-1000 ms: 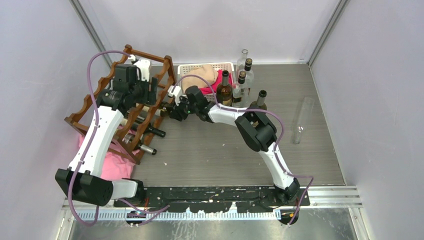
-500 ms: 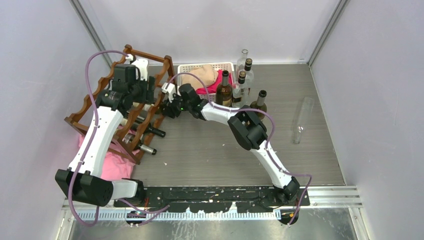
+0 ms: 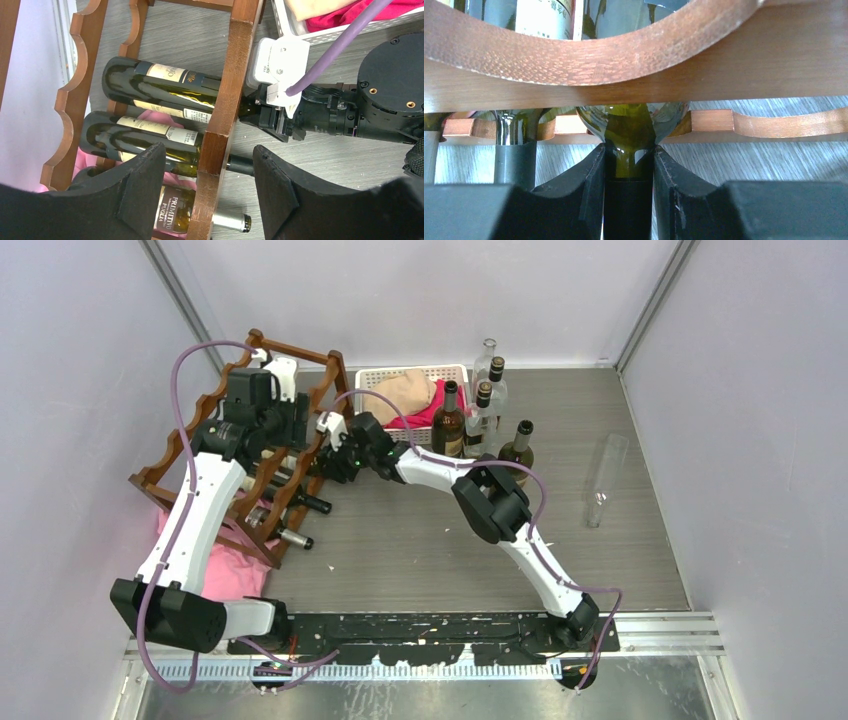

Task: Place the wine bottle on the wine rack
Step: Place the wine bottle in the wine rack.

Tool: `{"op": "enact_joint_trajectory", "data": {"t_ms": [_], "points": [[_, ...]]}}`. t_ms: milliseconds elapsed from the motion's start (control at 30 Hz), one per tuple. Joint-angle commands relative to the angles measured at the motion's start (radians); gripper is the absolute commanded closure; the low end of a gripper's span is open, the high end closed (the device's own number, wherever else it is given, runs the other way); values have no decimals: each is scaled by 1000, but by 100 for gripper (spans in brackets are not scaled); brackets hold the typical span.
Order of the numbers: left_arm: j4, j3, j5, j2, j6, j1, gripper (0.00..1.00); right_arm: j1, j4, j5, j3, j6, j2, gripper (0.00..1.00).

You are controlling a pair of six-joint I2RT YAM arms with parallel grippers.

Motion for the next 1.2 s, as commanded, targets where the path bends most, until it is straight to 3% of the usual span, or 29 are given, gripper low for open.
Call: {"op": "enact_joint_trajectory", "data": {"t_ms": [0,300,633,767,1167], "points": [[28,-2,22,-36,19,8,36,22,143,12,112,27,-48,98],[10,-11,40,-68,17,9,36,40,162,48,152,55,-21,96],[0,-35,66,-123,-17,9,36,42,181,105,168,116,21,66],[-2,-48,69,-161,-49,9,36,43,188,118,174,118,33,49],[-6,-21,151,-246,-59,9,35,42,194,76,82,46,-44,25]]}}
